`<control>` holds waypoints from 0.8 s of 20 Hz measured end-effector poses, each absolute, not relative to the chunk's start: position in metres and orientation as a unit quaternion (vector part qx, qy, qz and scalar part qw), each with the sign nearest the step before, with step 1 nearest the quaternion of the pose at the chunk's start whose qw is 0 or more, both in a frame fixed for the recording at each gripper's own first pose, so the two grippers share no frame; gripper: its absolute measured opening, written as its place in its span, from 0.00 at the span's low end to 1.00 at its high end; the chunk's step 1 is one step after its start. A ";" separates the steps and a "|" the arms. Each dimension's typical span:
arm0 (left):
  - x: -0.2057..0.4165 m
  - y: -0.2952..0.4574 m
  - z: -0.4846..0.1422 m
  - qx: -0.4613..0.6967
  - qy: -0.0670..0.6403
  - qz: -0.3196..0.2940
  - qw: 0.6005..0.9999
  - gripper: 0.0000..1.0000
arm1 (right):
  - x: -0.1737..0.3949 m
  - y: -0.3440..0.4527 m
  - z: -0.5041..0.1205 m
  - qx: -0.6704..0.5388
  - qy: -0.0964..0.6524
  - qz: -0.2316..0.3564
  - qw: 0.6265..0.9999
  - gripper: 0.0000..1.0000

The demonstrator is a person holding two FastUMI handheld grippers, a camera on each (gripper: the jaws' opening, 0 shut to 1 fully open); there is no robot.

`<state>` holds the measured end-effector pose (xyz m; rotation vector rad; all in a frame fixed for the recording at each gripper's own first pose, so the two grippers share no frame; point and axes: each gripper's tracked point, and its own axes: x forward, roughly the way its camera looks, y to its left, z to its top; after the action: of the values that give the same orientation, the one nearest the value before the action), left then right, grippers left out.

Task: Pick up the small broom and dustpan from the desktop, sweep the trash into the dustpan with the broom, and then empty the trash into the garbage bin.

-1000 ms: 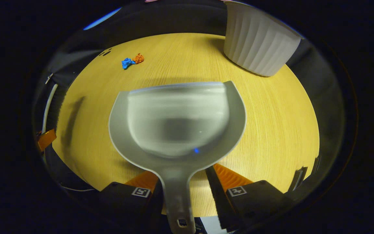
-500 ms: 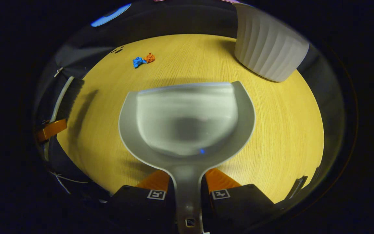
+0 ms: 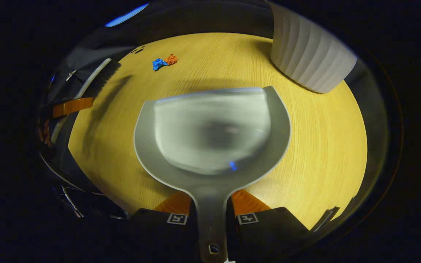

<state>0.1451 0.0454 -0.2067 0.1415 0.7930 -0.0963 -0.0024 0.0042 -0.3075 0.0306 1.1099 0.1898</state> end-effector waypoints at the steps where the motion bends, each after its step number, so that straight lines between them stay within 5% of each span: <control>1: 0.158 0.045 -0.208 0.081 0.387 -0.051 0.917 0.23 | -0.001 0.001 -0.305 0.009 0.525 0.095 0.846 0.34; 8: 0.241 0.039 -0.215 0.173 0.395 -0.071 0.899 0.24 | 0.006 -0.011 -0.293 -0.009 0.530 0.127 0.838 0.34; 16: 0.294 -0.004 -0.222 0.258 0.391 -0.175 0.866 0.25 | 0.007 -0.011 -0.287 -0.026 0.533 0.157 0.831 0.34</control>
<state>0.2942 -0.0043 -0.2223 0.5409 0.8192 -0.3664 0.0072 -0.0111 -0.2872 -0.0543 1.1306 0.3339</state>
